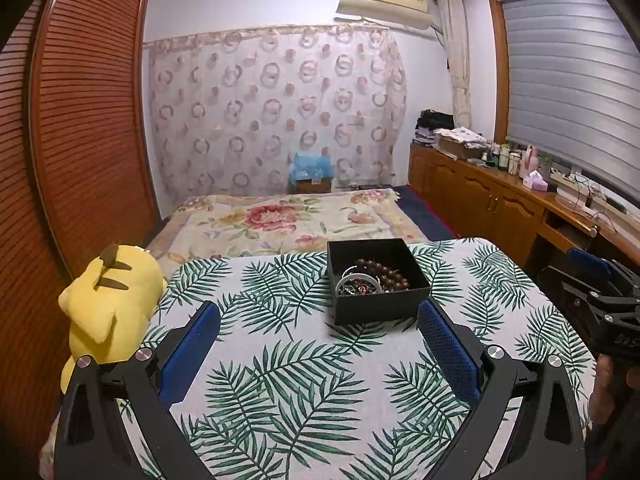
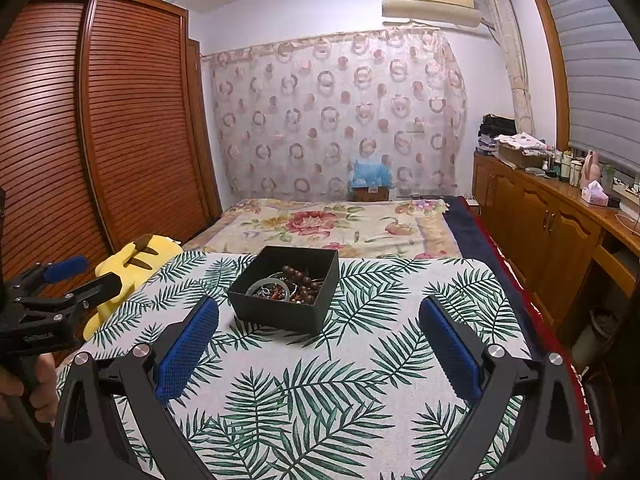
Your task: Organize jewelry
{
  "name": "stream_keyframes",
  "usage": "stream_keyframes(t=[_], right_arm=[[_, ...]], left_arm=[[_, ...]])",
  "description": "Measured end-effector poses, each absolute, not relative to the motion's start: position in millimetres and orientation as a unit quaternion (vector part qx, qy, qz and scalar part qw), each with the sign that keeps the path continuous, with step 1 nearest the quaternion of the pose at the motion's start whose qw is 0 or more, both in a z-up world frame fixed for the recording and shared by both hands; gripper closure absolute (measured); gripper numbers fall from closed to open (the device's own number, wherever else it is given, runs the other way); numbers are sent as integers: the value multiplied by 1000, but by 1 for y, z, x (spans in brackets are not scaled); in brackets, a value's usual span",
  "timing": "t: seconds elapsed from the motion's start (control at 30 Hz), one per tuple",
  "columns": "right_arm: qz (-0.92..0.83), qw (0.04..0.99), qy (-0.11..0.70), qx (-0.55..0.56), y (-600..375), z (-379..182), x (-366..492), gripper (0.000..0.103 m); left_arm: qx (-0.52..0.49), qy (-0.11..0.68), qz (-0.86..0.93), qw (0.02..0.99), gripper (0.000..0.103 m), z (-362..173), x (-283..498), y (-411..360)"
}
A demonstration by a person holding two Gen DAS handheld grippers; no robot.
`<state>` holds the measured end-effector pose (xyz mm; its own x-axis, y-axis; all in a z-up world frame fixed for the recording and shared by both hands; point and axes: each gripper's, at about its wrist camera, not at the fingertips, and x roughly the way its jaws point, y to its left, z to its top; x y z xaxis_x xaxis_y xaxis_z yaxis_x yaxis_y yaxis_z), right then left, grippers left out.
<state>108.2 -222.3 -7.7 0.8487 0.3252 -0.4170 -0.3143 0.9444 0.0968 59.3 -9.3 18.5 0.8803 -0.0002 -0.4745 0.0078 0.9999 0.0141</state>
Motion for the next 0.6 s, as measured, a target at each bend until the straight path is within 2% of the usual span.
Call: stream_keyframes(t=[0.6], right_arm=[[166, 962, 217, 12, -221, -9, 109, 2]], left_arm=[[6, 242, -6, 970, 8, 21, 58, -10]])
